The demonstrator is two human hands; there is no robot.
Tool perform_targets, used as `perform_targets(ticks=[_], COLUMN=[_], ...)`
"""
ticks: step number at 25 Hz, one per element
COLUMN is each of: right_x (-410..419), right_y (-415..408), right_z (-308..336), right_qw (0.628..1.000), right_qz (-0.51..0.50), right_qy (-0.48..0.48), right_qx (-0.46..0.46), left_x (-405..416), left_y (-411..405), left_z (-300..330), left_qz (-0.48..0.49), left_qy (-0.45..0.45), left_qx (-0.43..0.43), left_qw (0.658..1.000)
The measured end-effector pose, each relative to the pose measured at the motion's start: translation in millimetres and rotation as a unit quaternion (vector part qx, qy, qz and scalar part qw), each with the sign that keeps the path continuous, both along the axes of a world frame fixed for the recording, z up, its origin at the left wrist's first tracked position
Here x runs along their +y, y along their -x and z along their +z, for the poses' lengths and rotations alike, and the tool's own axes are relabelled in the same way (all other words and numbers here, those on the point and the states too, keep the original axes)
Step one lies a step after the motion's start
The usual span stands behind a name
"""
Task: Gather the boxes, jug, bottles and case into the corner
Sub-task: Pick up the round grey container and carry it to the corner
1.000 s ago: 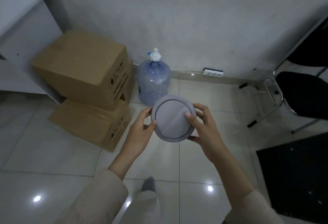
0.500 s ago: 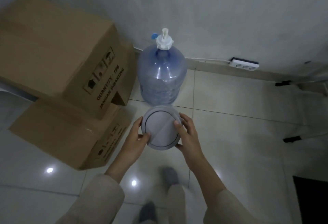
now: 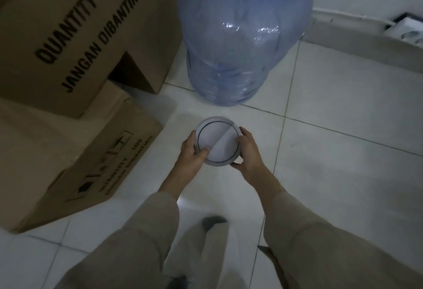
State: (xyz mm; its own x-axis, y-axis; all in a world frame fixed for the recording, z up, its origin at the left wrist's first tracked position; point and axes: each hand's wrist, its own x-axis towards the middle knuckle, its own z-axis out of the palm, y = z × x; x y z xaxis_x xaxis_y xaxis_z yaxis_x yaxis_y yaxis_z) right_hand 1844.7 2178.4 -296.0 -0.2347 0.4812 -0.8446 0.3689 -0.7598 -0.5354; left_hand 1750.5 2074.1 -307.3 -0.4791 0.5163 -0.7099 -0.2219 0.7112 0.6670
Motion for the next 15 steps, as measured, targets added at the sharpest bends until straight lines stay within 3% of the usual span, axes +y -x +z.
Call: perform_targets(ticks=[6,9,13,15], right_x=[-16,-29,-59,-84], right_y=[-7,4,42,64], right_z=[6,44,116,147], right_qw=[0.995,0.99,0.986,0.977], right_qz=[0.057,0.091,0.132,0.203], right_qy=[0.044,0.007,0.061,0.027], right_qx=[-0.071,-0.107,-0.083,-0.063], left_x=[-9,-28,-87,-127], left_y=[-5,-5,9,19], left_z=[22,61,126,153], left_qz=[-0.01,0.026,0.099,0.142], left_qy=[-0.008,-0.022,-0.019,-0.012], left_qx=[-0.083,-0.069,-0.02,0.011], left_qw=[0.996,0.997,0.995,0.99])
